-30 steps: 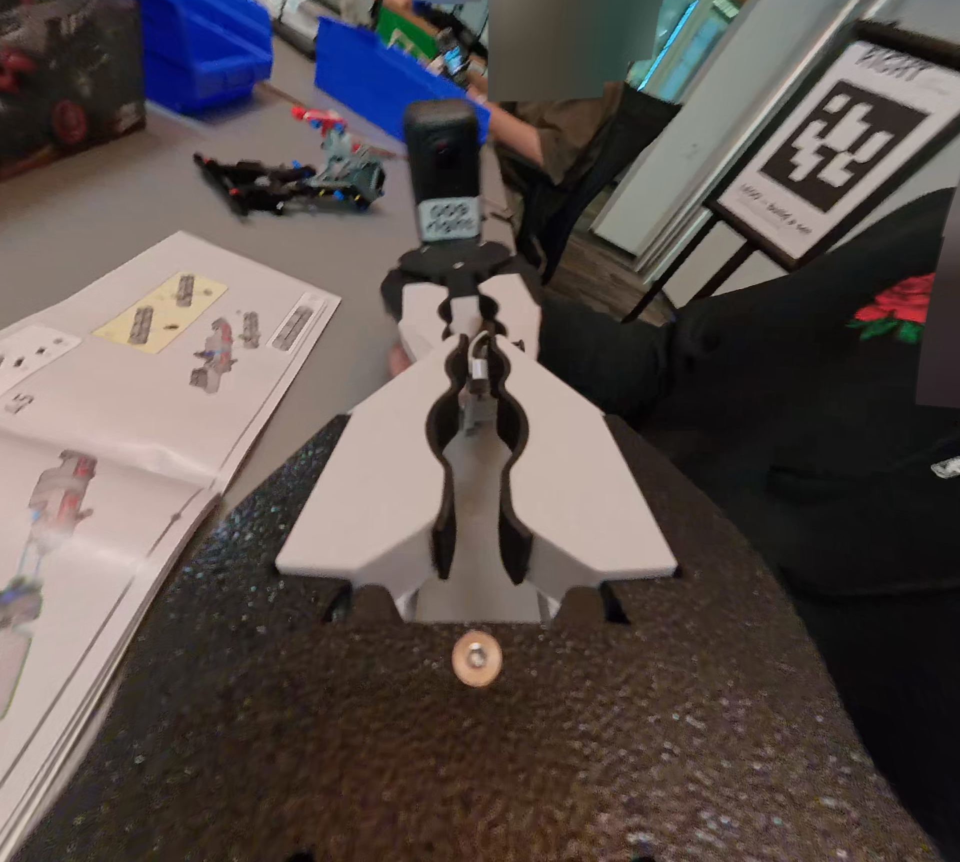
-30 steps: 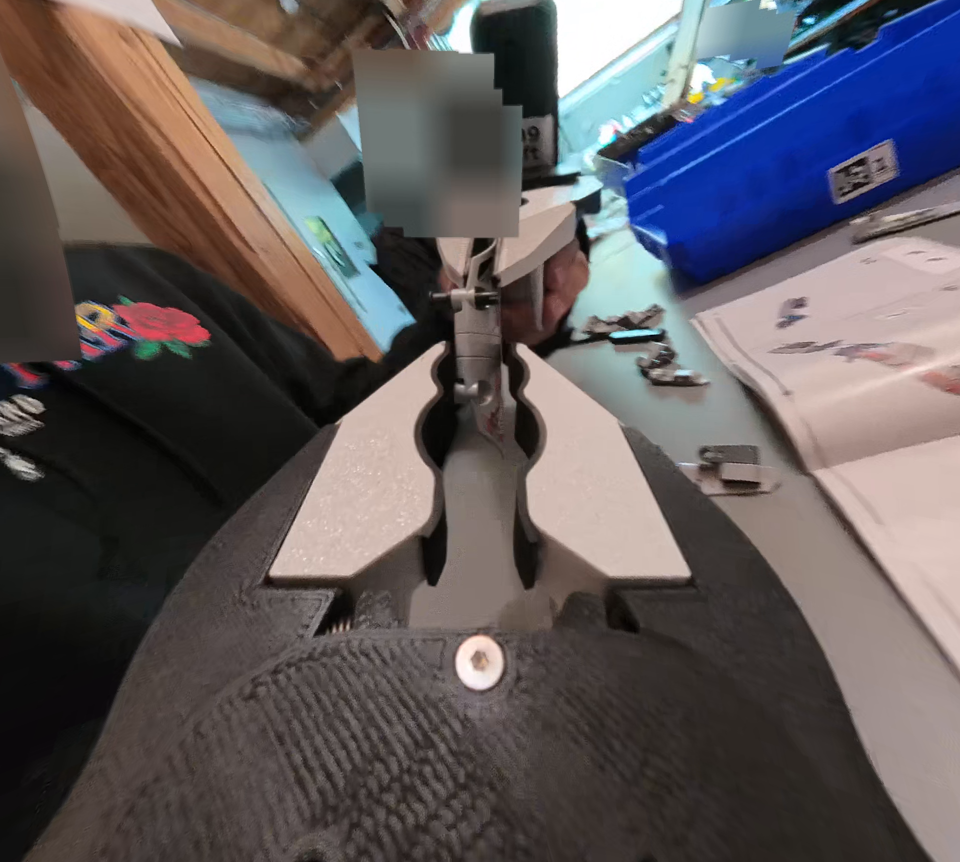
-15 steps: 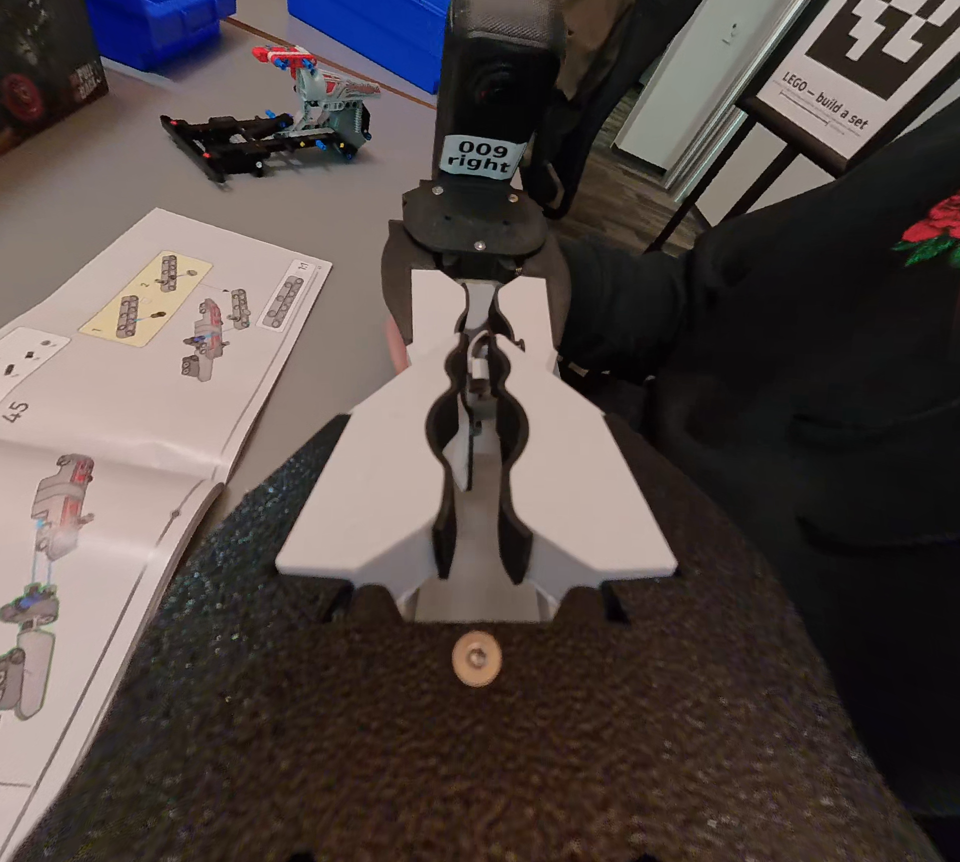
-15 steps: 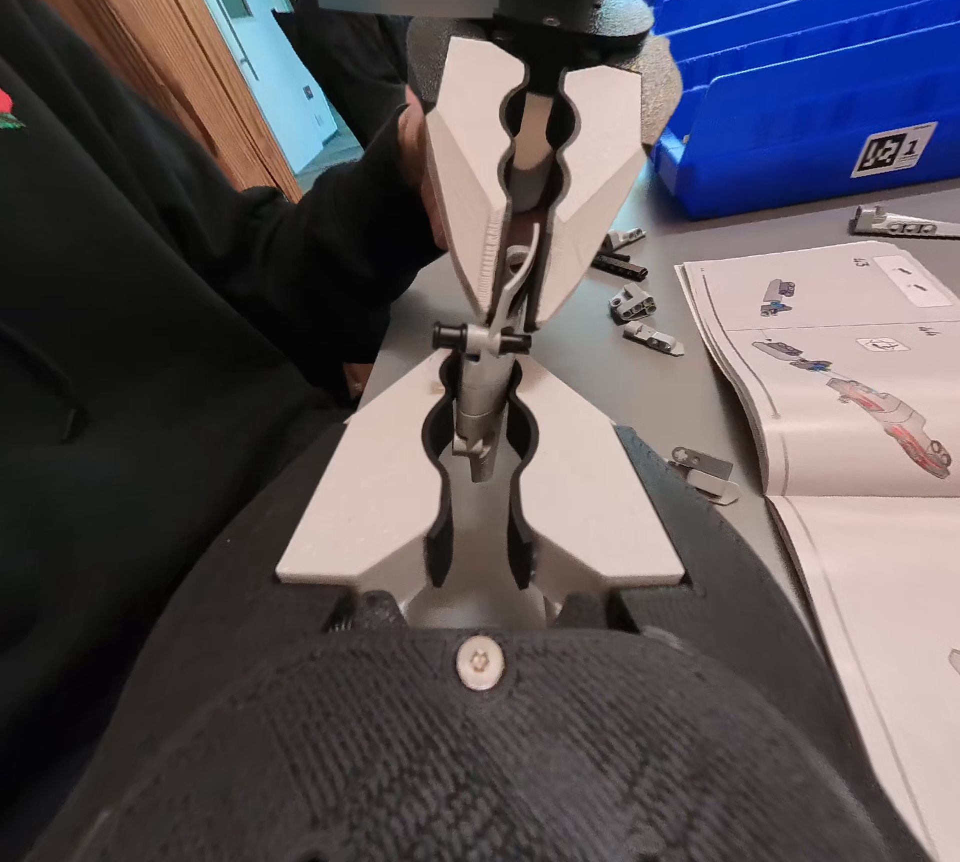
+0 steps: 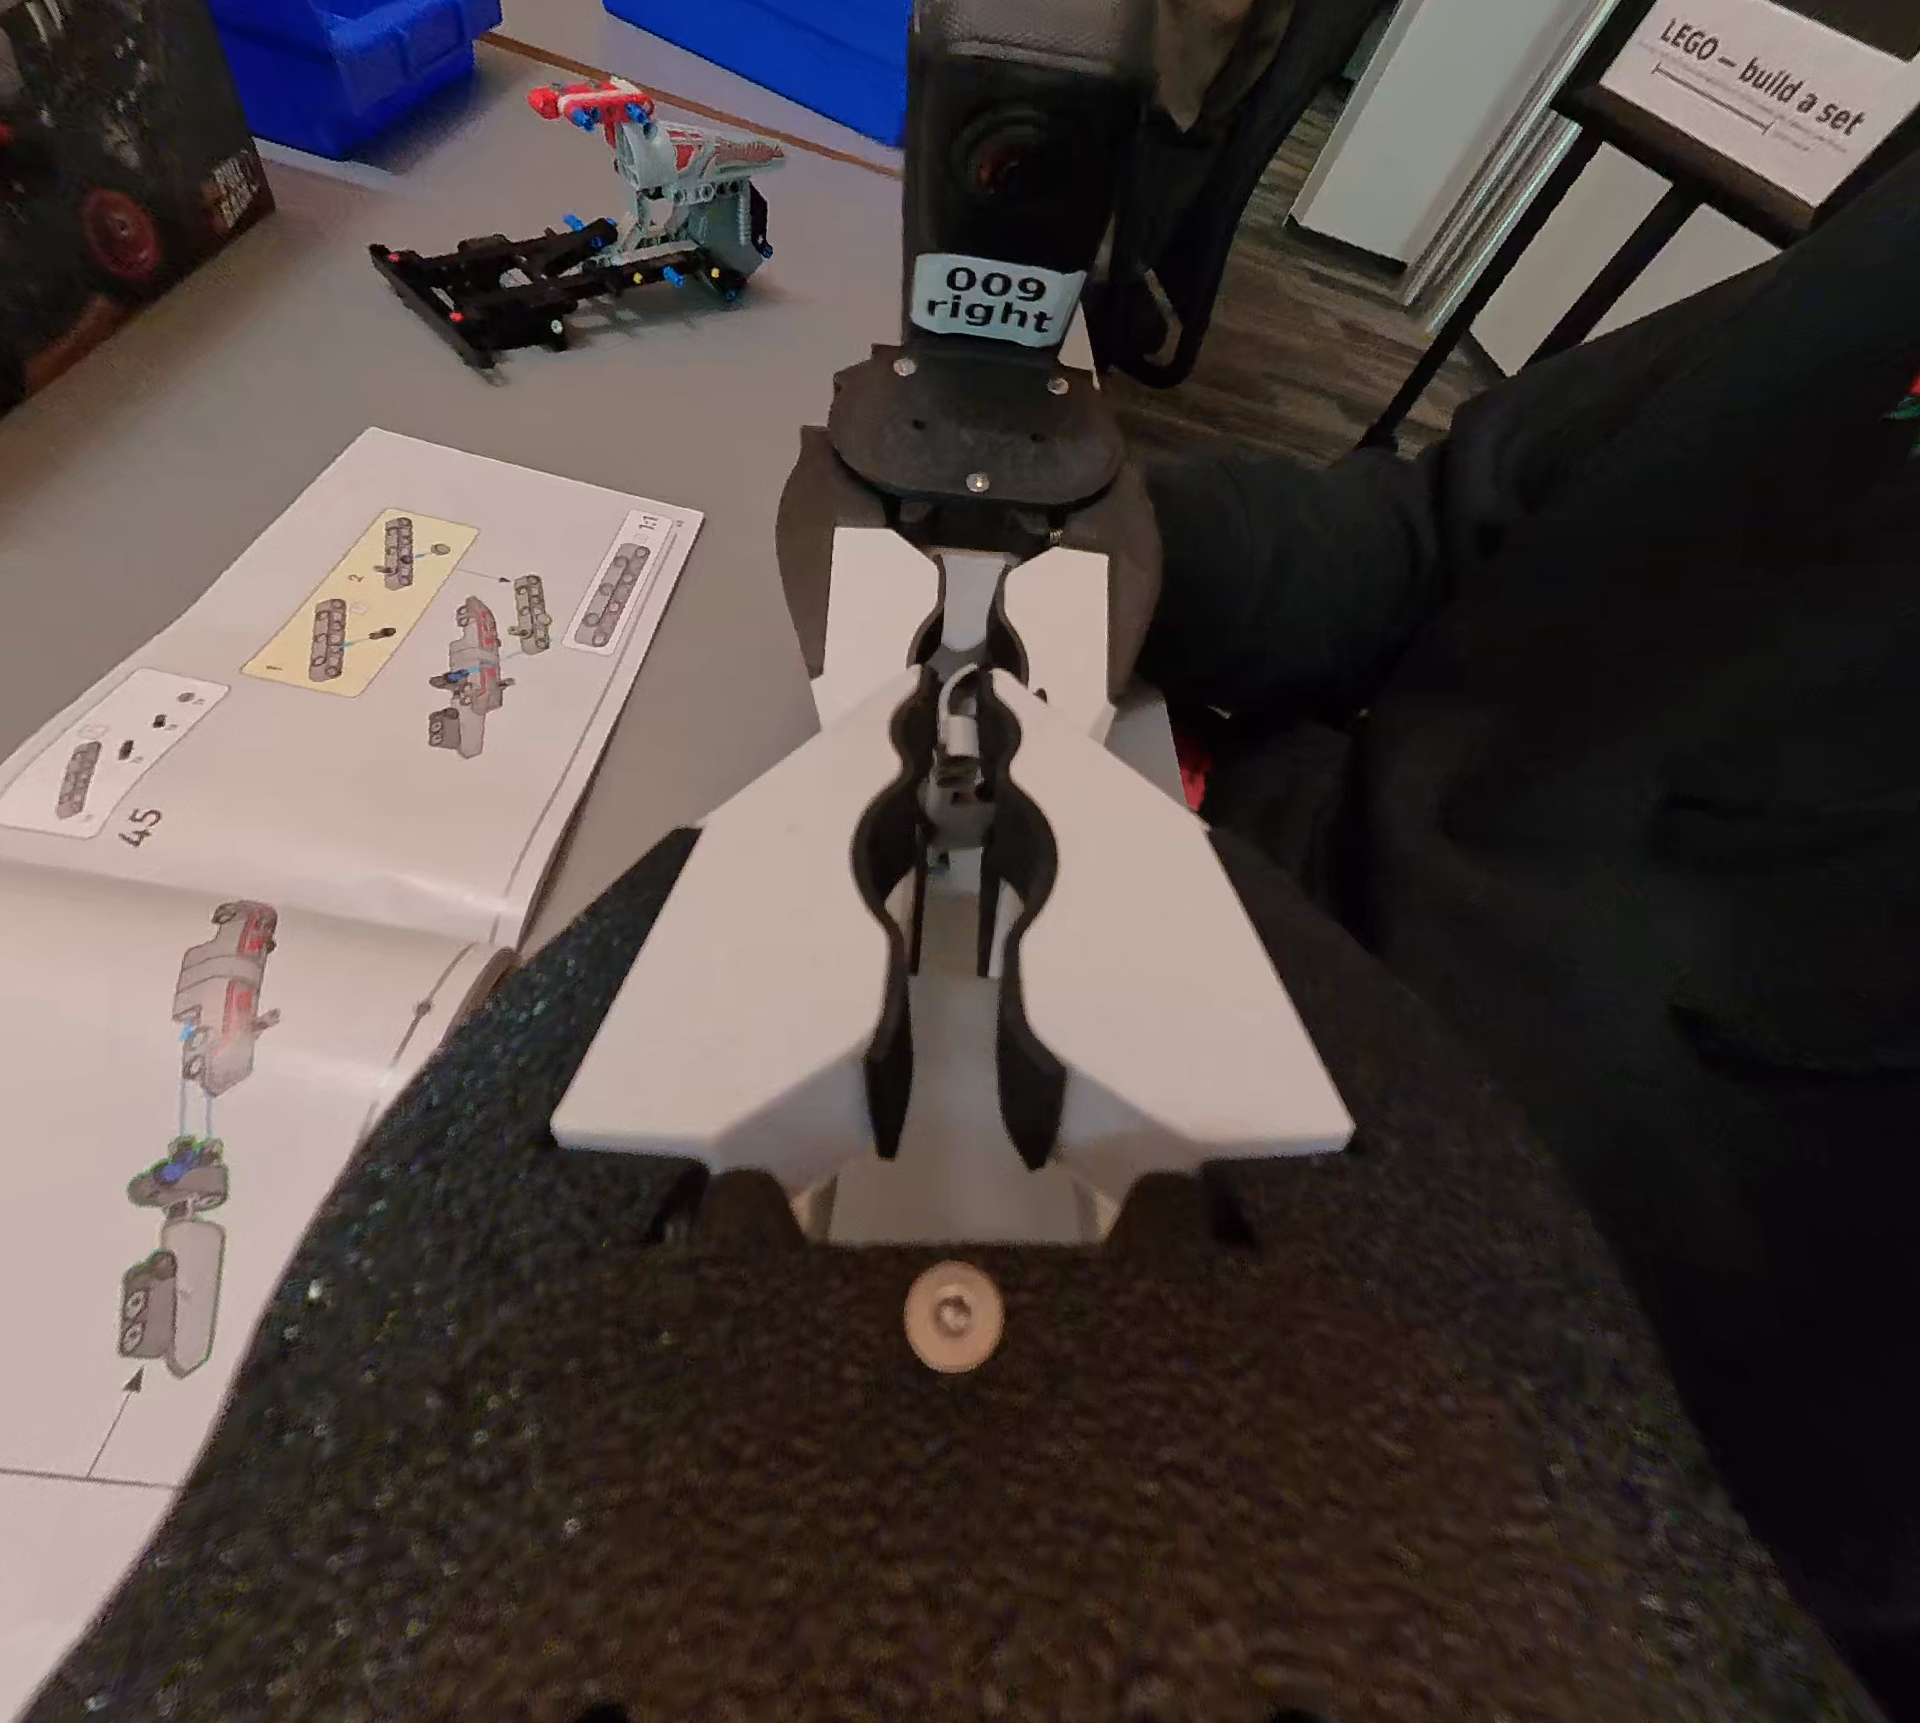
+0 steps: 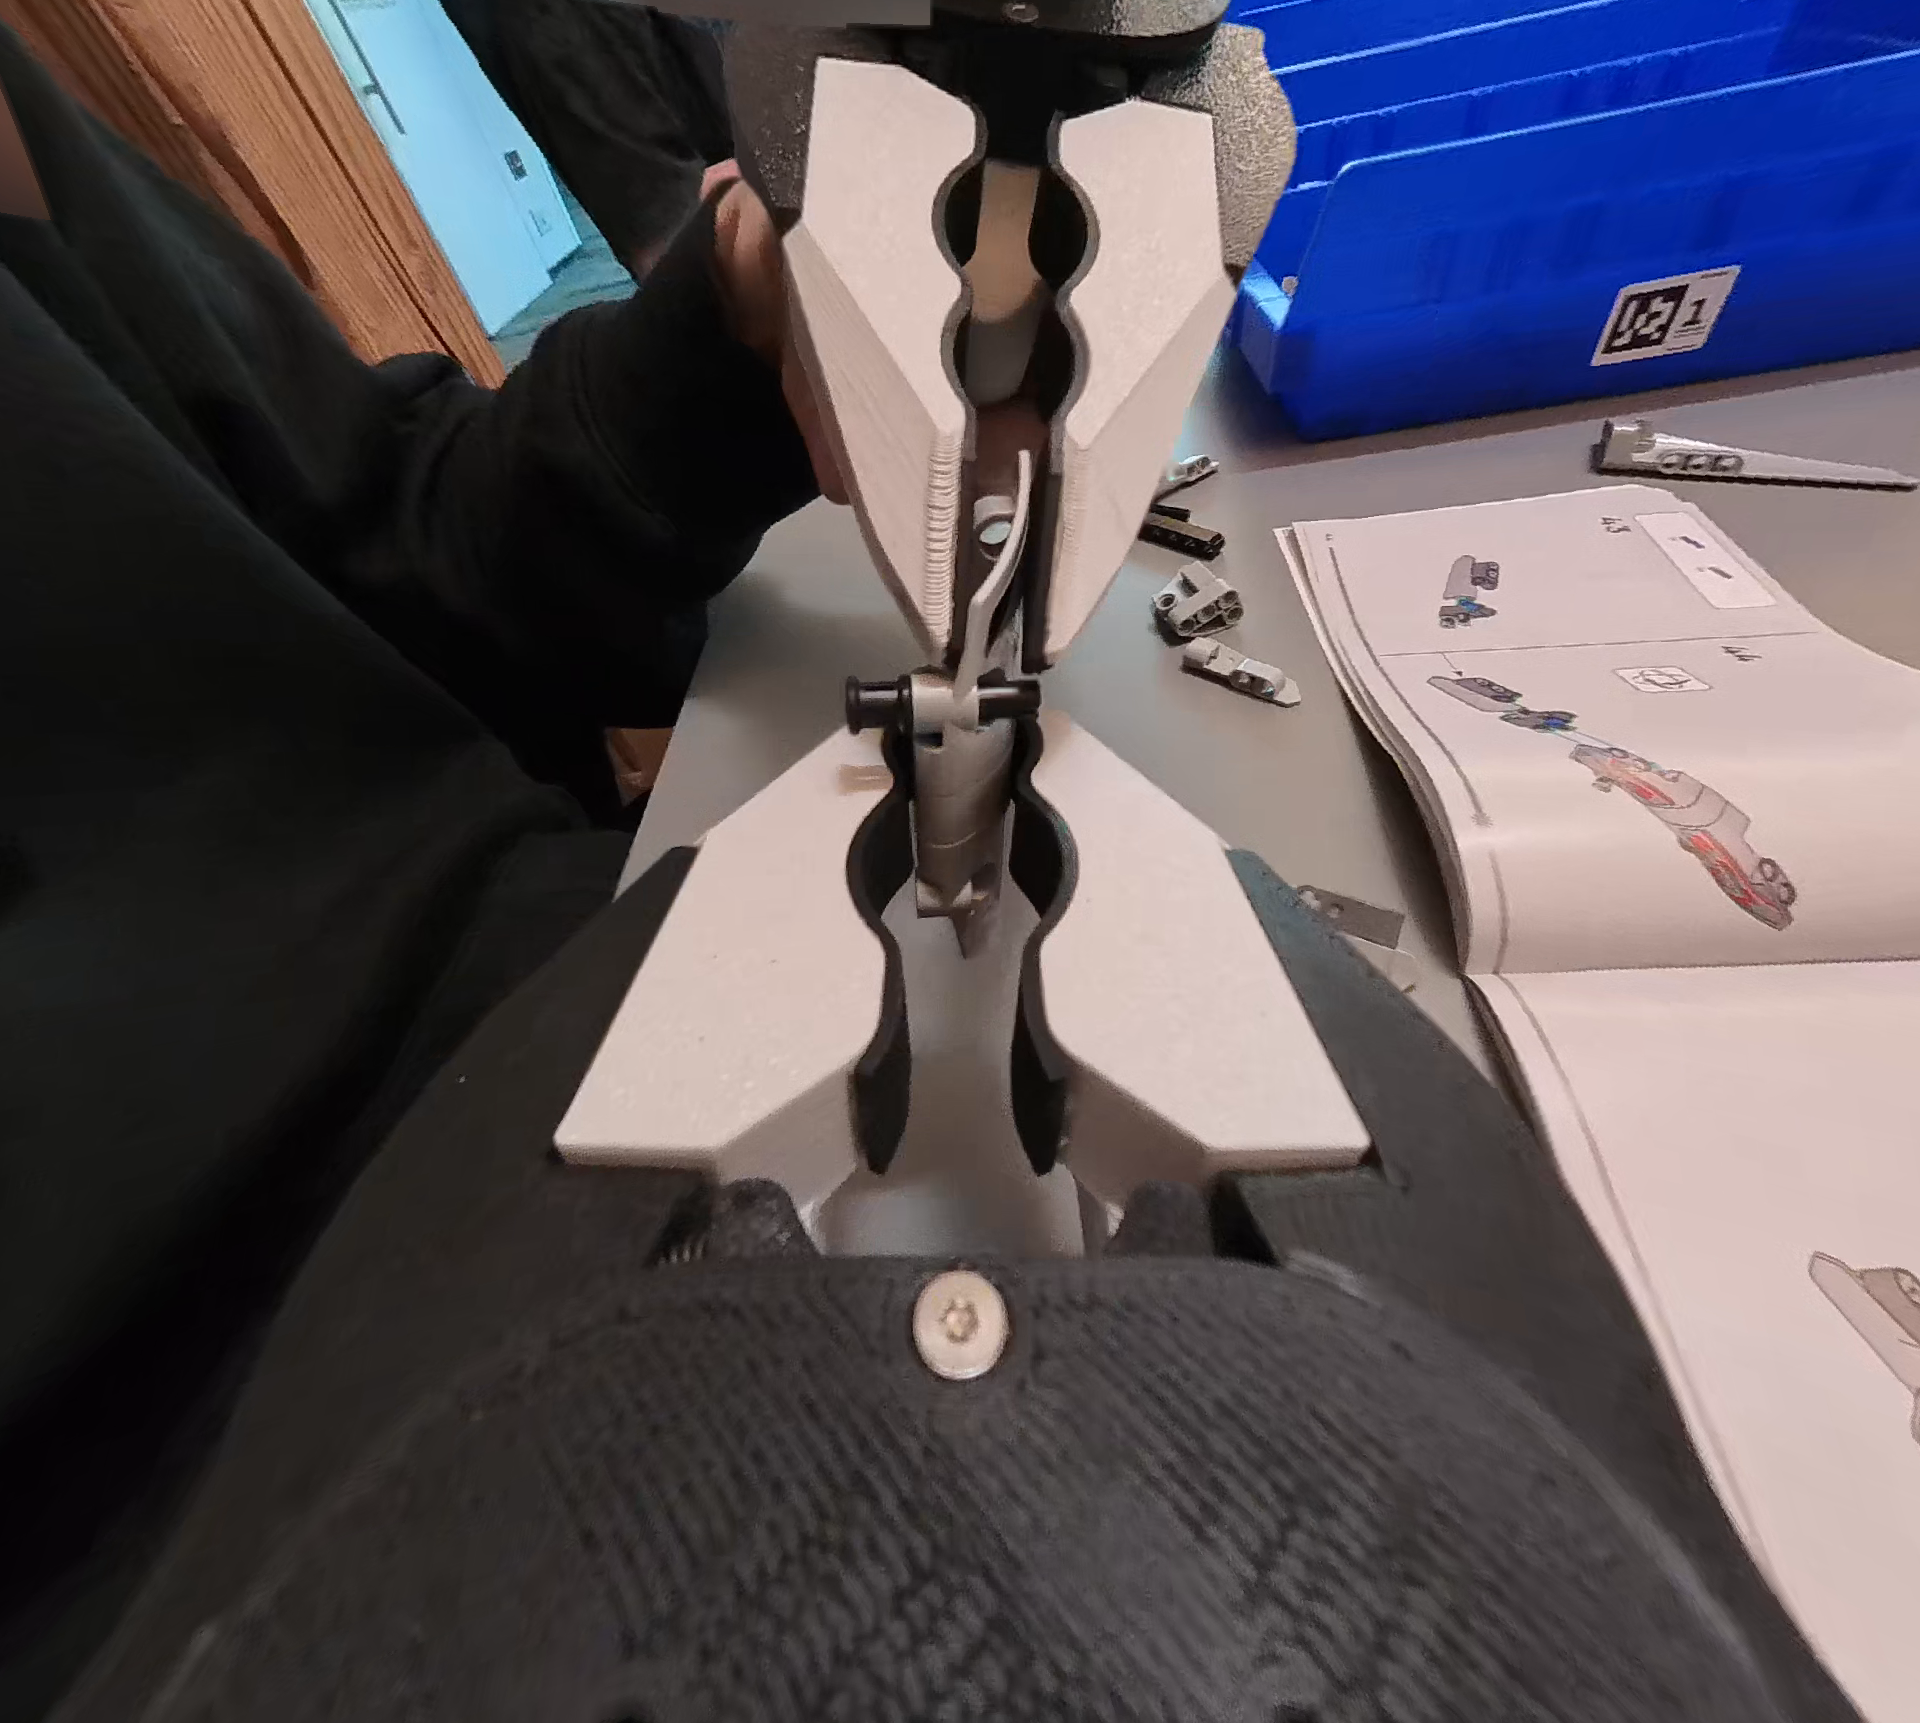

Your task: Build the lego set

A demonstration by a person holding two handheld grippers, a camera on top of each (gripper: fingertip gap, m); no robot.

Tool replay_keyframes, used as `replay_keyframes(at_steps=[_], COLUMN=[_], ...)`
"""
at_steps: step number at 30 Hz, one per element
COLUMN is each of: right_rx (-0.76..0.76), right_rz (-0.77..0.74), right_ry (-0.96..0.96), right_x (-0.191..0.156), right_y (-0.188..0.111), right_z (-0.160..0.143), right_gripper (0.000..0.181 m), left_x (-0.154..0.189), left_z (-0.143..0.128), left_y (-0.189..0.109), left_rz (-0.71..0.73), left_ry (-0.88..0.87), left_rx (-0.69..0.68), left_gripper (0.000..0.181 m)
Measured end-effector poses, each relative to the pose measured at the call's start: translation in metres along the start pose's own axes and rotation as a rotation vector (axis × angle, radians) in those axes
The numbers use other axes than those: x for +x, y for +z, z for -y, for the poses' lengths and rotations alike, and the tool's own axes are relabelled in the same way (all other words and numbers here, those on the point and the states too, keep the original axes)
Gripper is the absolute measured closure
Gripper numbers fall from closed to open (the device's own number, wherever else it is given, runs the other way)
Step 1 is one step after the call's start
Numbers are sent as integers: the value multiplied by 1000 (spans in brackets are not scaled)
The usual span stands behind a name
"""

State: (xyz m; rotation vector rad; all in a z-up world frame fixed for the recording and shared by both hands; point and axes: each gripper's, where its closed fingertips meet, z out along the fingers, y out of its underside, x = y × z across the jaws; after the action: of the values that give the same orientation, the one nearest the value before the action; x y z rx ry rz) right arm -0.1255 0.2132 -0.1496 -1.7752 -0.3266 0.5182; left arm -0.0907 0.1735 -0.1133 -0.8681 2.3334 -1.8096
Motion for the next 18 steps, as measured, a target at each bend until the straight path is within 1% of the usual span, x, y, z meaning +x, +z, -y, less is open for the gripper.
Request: replay_keyframes(at_steps=[2, 3, 5, 7, 8, 9, 11, 12, 13, 16, 18], right_rx=[19, 39, 68, 76, 72, 80, 76, 72, 71, 39, 38], right_rz=[-29, -49, -99, -176, -201, -240, -266, -276, -297, -296, -301], right_ry=[-17, -11, -1, 7, 15, 18, 43, 63, 79, 97, 109], right_x=[4, 7, 17, 33, 39, 47, 55, 58, 62, 63, 65], right_y=[-4, -7, -16, -29, -36, -42, -48, -49, -50, -48, -48], right_z=[5, 9, 13, 13, 11, 10, 5, 2, 1, -4, -4], right_gripper=[169, 169, 170, 170, 169, 170, 170, 170, 170, 170, 170], left_x=[-3, -7, -17, -27, -36, -46, -69, -75, -76, -83, -87], left_z=[8, 14, 23, 22, 14, -2, -42, -57, -65, -62, -72], left_y=[-1, -4, -11, -20, -22, -24, -27, -26, -23, -10, -4], left_rz=[21, 53, 123, 179, 216, 263, 362, 371, 353, 302, 312], left_ry=[-7, -7, -5, -30, -59, -96, -167, -206, -256, -370, -411], left_rx=[47, 83, 145, 153, 113, 37, -155, -214, -230, -144, -198], left_gripper=[176, 174, 164, 163, 163, 162, 161, 160, 160, 157, 153])
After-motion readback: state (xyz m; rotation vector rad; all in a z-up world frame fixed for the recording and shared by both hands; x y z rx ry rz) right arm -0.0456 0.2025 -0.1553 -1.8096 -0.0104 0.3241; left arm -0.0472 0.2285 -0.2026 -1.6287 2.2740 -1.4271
